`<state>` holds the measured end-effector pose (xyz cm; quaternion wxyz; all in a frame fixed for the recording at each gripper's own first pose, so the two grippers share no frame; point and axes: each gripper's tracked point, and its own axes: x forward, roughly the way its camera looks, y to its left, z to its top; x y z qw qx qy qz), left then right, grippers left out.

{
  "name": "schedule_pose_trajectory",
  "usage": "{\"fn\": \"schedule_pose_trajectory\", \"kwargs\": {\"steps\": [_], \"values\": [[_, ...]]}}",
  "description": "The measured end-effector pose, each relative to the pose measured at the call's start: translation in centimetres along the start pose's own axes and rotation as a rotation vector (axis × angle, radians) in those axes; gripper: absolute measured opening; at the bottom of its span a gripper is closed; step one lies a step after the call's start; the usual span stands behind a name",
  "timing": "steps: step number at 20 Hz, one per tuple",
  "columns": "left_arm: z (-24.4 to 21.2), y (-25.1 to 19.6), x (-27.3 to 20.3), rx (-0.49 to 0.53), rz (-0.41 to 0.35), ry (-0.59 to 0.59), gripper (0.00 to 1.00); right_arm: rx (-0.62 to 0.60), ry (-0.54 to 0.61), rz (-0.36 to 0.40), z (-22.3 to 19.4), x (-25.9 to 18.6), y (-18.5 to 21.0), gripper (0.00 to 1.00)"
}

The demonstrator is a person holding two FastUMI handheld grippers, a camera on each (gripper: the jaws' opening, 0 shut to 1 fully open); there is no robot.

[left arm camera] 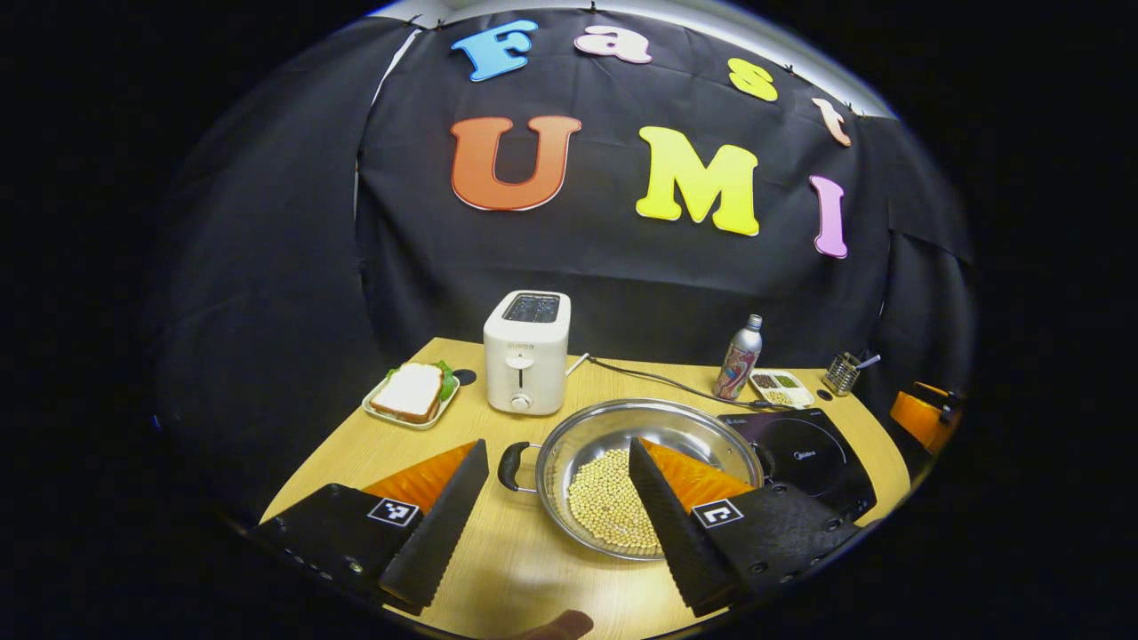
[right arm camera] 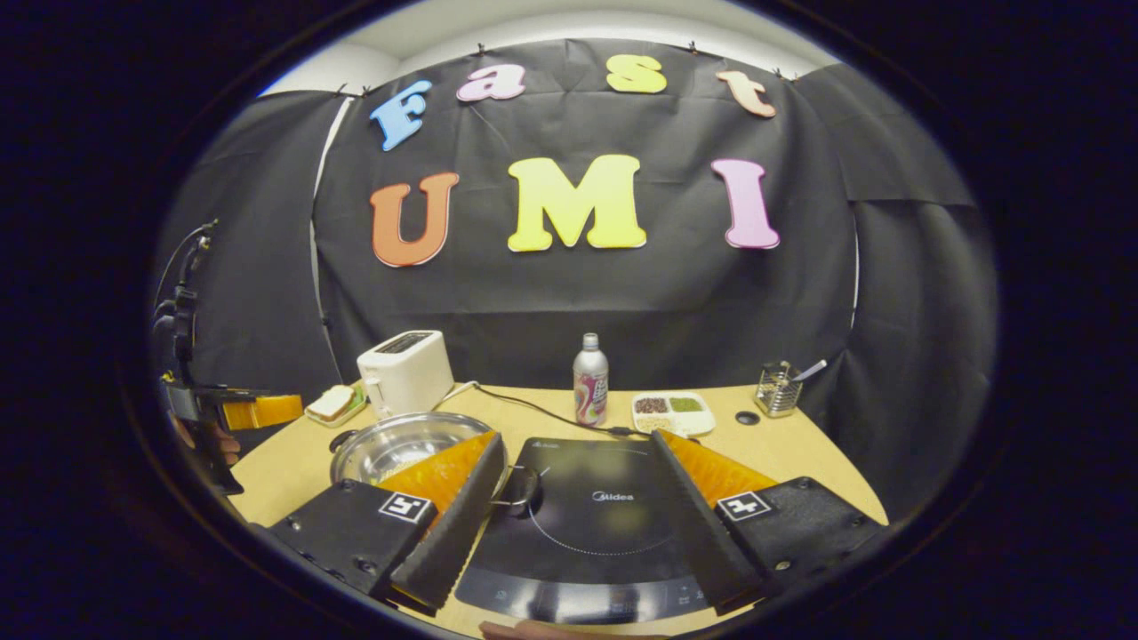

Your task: First push the handle of the pot to place it horizontally, then grasp the pot with both hands and set it on the induction cooktop.

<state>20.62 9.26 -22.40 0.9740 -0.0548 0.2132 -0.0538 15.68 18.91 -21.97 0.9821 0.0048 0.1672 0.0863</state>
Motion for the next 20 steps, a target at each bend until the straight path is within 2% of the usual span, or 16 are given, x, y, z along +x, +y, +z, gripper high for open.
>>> {"fn": "schedule_pose_trajectory", "kwargs": {"steps": [1,5,8,11,14,20], "values": [[-0.5,-0.1,0.8,0.01,-0.006,0.013,0.95,0.012,0.01,0.005,-0.4,1.1,0.5,0.98],[-3.0,0.3,4.6,0.021,-0.018,0.093,0.96,0.048,0.097,0.012,-3.1,5.4,2.2,1.0],[-4.6,1.5,7.1,0.029,-0.002,0.14,0.95,0.067,0.155,0.009,-5.2,8.0,3.2,0.98],[-4.9,2.4,8.3,0.031,0.004,0.153,0.95,0.063,0.216,0.01,-7.4,9.7,4.3,1.0],[-6.2,3.4,10.0,0.043,0.02,0.182,0.95,0.06,0.265,0.009,-8.9,11.4,5.2,0.98],[-7.5,4.9,12.0,0.064,0.039,0.201,0.95,0.048,0.326,0.0,-10.8,13.4,6.3,1.0]]}}
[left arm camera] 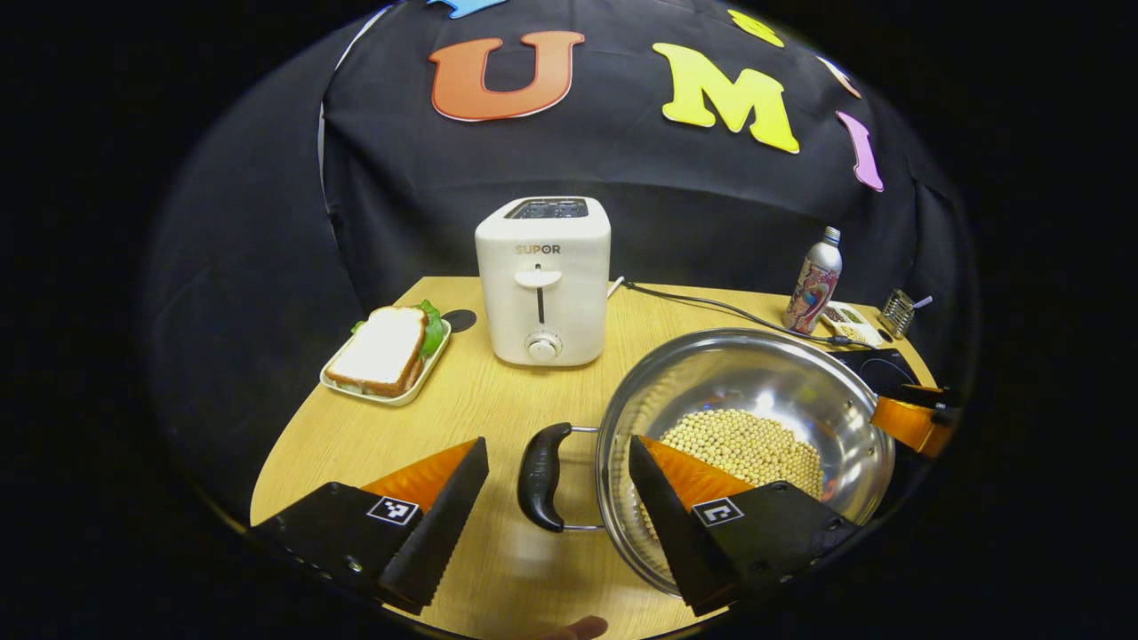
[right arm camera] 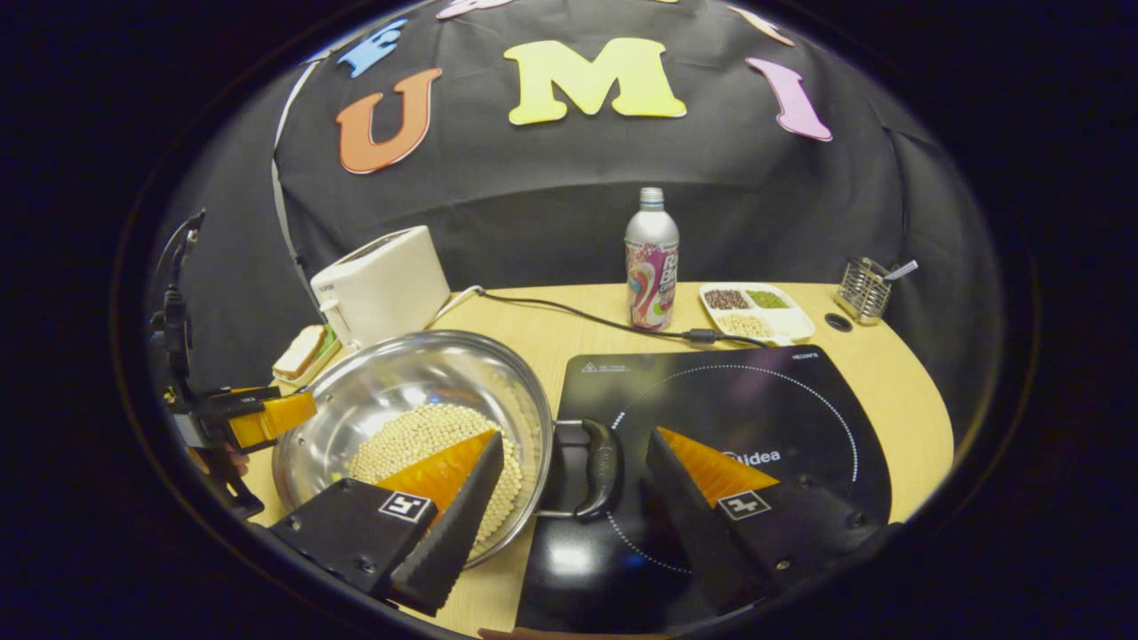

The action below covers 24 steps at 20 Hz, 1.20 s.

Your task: First push the handle of the pot to place it horizontally, then grasp the pot with both hands and set it on the induction cooktop.

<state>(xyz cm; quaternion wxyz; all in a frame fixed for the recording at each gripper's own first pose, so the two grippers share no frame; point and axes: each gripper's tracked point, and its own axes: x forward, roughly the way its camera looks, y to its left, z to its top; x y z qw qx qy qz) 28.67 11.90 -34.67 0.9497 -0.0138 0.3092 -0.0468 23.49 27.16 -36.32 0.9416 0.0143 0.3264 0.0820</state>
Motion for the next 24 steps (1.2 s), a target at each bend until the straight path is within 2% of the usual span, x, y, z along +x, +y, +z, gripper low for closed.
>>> {"fn": "schedule_pose_trajectory", "kwargs": {"steps": [1,3,4,5,6,8,9,10,11,12,13,14,15,16,21,24], "values": [[0.0,0.1,0.2,0.008,0.004,0.001,0.95,0.0,0.008,-0.003,-0.2,0.2,0.1,0.98],[-0.3,0.4,0.6,0.024,0.012,0.017,0.95,0.005,0.029,0.002,-0.7,1.0,0.6,1.0],[-0.4,0.1,0.9,0.017,-0.002,0.02,0.89,0.012,0.043,0.007,-0.9,1.3,0.9,0.96],[-0.5,-0.2,1.0,0.013,-0.016,0.023,0.87,0.013,0.056,0.003,-1.2,1.3,1.1,0.99],[-0.5,-0.4,0.9,0.011,-0.028,0.024,0.8,0.006,0.042,-0.025,-0.9,1.6,0.6,0.9],[-0.6,-0.7,1.0,0.009,-0.035,0.025,0.69,-0.004,0.061,-0.056,-1.3,1.9,0.3,0.87],[-0.5,-0.7,1.1,0.02,-0.034,0.026,0.75,-0.022,0.068,-0.055,-1.2,1.5,0.4,0.73],[-0.7,-0.5,1.0,0.03,-0.026,0.032,0.65,-0.015,0.068,-0.052,-1.2,1.7,0.4,0.78],[-0.5,-0.5,1.0,0.03,-0.021,0.026,0.64,-0.009,0.062,-0.05,-1.0,1.9,0.1,0.77],[-0.7,-0.5,1.0,0.027,-0.021,0.032,0.63,-0.005,0.064,-0.035,-1.0,2.0,0.2,0.68],[-0.6,-0.5,1.0,0.028,-0.021,0.03,0.6,-0.027,0.073,-0.03,-1.0,2.2,0.1,0.65],[-0.6,-0.5,0.9,0.036,-0.016,0.034,0.51,-0.037,0.075,-0.03,-0.9,2.0,0.1,0.62],[-0.5,-0.4,0.8,0.04,-0.011,0.03,0.6,-0.058,0.081,-0.031,-0.8,1.9,0.2,0.59],[-0.8,-0.3,0.7,0.043,-0.003,0.045,0.57,-0.07,0.084,-0.026,-0.8,1.9,0.2,0.57],[-0.5,0.4,-1.6,0.015,0.021,0.055,0.57,-0.102,0.074,0.0,0.4,0.1,1.3,0.51],[1.0,1.0,-3.9,-0.004,0.035,0.039,0.57,-0.121,0.053,0.021,1.9,-1.9,2.0,0.53]]}}
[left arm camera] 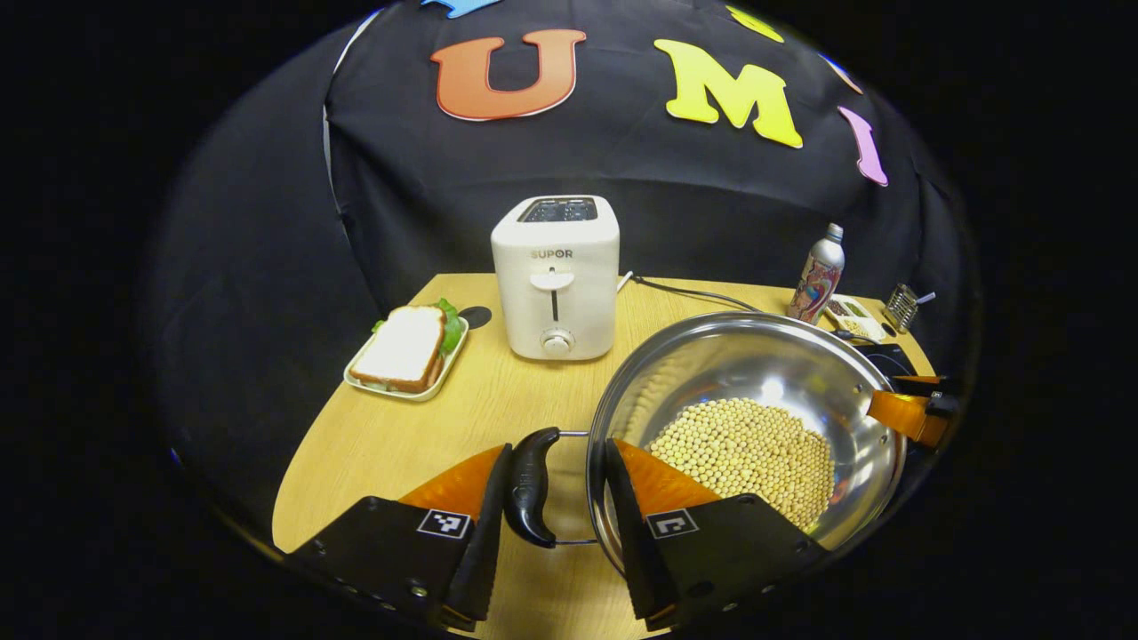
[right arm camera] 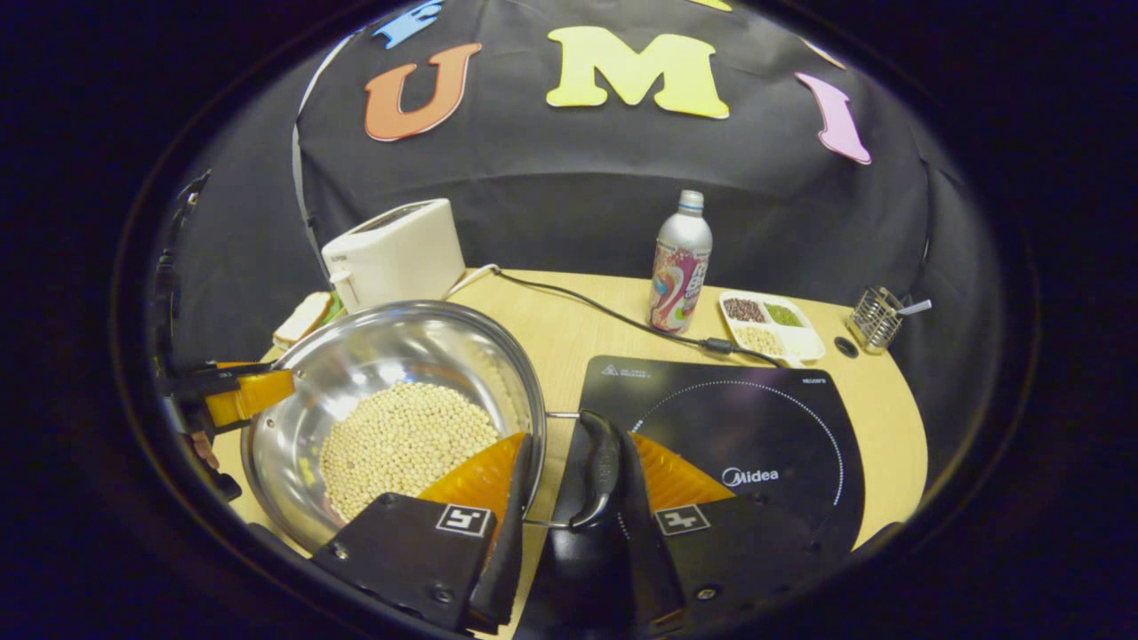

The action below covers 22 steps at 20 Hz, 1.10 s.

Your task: First push the handle of the pot to place it horizontally, then grasp the pot with both hands and set it on the induction cooktop.

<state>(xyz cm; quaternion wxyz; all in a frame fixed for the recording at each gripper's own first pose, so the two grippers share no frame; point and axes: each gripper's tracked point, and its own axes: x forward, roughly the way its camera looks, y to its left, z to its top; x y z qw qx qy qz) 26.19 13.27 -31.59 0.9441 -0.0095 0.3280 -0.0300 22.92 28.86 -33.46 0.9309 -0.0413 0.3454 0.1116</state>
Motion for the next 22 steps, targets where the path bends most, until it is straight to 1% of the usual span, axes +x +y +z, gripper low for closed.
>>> {"fn": "schedule_pose_trajectory", "kwargs": {"steps": [2,3,4,5,6,10,13,18,19,20,22], "values": [[0.9,0.1,-1.5,-0.021,0.002,-0.004,0.57,-0.003,-0.015,0.015,1.3,-1.7,0.1,0.53],[1.0,0.1,-2.1,-0.041,0.008,0.01,0.57,-0.005,-0.018,0.026,1.9,-2.5,0.2,0.51],[1.3,-0.1,-3.0,-0.054,0.013,0.022,0.57,-0.011,-0.019,0.038,2.5,-3.3,0.1,0.53],[1.7,-0.4,-3.8,-0.051,0.016,0.02,0.57,-0.01,-0.022,0.048,3.1,-4.0,-0.1,0.51],[2.2,-0.7,-4.5,-0.042,0.022,0.015,0.57,-0.003,-0.022,0.061,3.6,-4.8,-0.3,0.53],[3.8,-2.4,-7.5,-0.053,0.019,-0.003,0.57,0.003,-0.03,0.087,5.7,-8.2,-2.0,0.53],[5.2,-4.5,-9.5,-0.045,0.009,-0.026,0.57,0.001,-0.055,0.084,7.1,-10.7,-4.1,0.53],[7.7,-9.0,-11.0,-0.005,-0.003,-0.064,0.57,0.039,-0.08,0.074,8.3,-13.7,-8.6,0.53],[7.9,-9.8,-11.4,0.002,-0.009,-0.07,0.57,0.043,-0.088,0.069,8.5,-14.2,-9.7,0.51],[8.2,-10.9,-11.8,0.008,-0.016,-0.075,0.57,0.048,-0.093,0.064,8.6,-14.7,-10.8,0.53],[8.8,-13.2,-12.0,0.019,-0.028,-0.082,0.57,0.058,-0.101,0.051,8.6,-15.4,-12.9,0.53]]}}
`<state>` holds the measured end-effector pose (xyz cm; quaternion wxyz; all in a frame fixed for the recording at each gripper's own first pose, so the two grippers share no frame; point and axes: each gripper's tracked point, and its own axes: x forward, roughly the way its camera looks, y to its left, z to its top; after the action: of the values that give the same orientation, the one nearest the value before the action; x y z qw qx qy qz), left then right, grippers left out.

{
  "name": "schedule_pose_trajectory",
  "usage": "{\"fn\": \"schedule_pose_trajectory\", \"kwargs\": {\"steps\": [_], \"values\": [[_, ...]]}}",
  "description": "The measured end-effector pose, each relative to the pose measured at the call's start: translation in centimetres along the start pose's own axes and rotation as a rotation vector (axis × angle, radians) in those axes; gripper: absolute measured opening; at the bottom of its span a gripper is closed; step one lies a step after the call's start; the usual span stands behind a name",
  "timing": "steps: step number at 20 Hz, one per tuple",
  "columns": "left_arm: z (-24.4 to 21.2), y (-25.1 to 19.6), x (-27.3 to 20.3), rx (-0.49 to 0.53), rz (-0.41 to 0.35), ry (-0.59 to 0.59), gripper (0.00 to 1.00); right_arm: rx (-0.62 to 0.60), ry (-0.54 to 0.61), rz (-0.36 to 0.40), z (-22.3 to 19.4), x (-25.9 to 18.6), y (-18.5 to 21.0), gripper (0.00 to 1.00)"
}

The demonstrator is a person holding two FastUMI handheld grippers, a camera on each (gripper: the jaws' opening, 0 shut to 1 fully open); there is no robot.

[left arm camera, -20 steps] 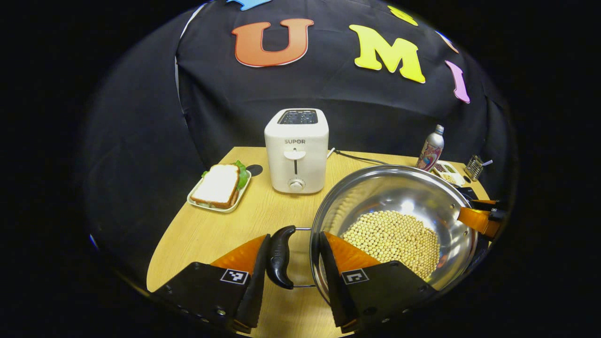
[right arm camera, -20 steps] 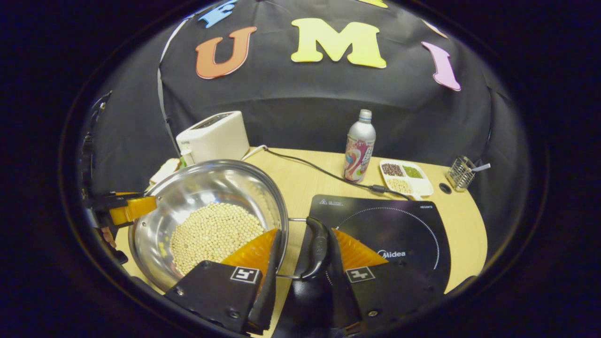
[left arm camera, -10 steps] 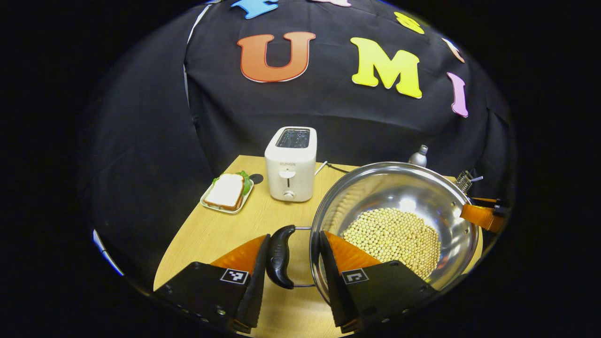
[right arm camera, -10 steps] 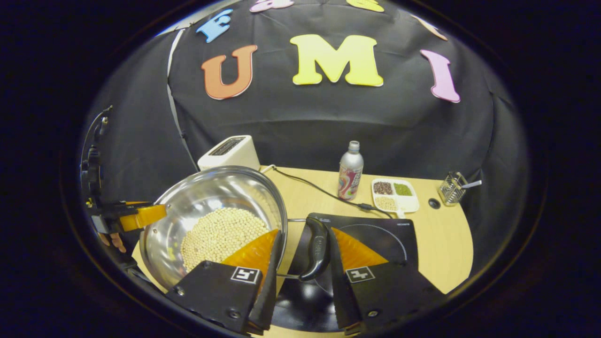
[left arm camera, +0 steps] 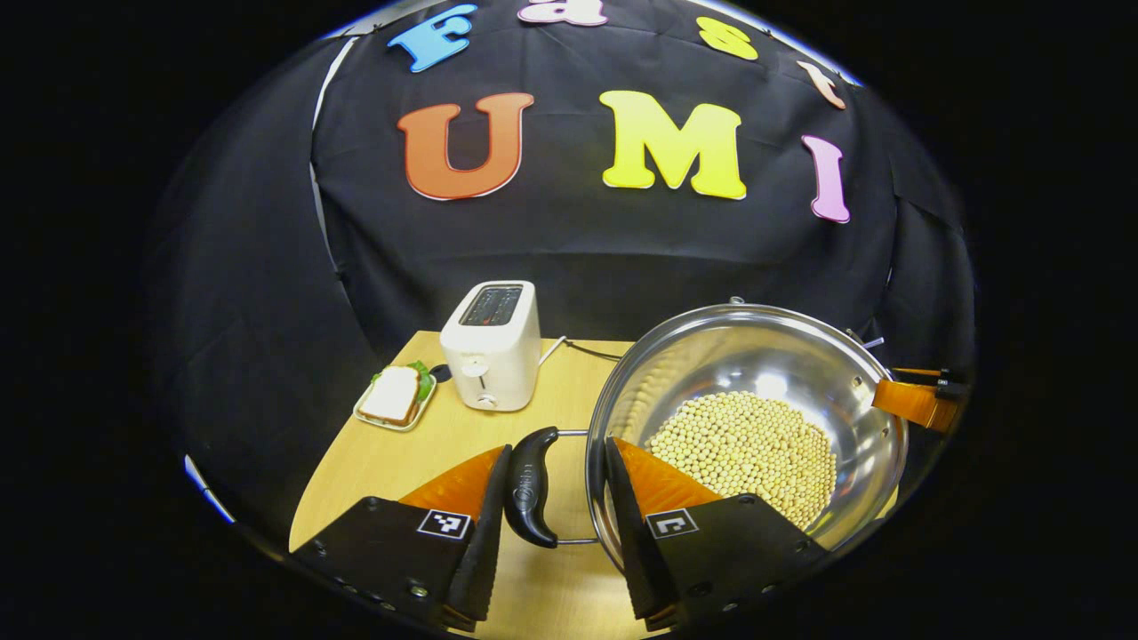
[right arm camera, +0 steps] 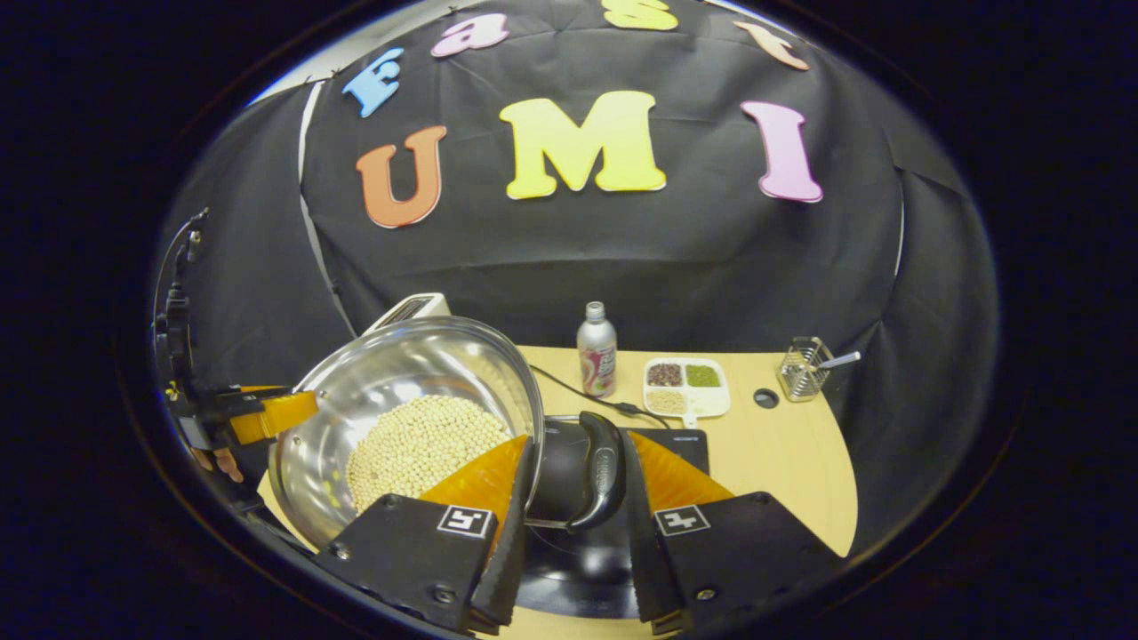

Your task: First push the handle of the pot to place it horizontally, then grasp the pot with both hands and set it on the induction cooktop.

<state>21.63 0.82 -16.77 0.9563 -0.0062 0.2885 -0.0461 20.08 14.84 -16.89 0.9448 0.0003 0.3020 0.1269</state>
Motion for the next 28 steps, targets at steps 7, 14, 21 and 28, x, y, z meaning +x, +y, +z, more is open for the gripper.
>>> {"fn": "schedule_pose_trajectory", "kwargs": {"steps": [7,14,21,28], "values": [[0.1,-7.1,1.4,0.036,-0.054,0.007,0.57,0.031,-0.013,-0.056,-0.4,-1.2,-7.1,0.53],[-1.9,-10.1,5.6,0.041,-0.086,0.033,0.57,0.062,0.011,-0.086,-2.2,0.6,-11.1,0.53],[-4.3,-12.4,8.4,0.039,-0.09,0.07,0.57,0.064,0.049,-0.093,-4.5,3.9,-13.7,0.53],[-5.7,-13.8,10.0,0.039,-0.092,0.087,0.57,0.091,0.075,-0.086,-6.6,6.8,-15.6,0.51]]}}
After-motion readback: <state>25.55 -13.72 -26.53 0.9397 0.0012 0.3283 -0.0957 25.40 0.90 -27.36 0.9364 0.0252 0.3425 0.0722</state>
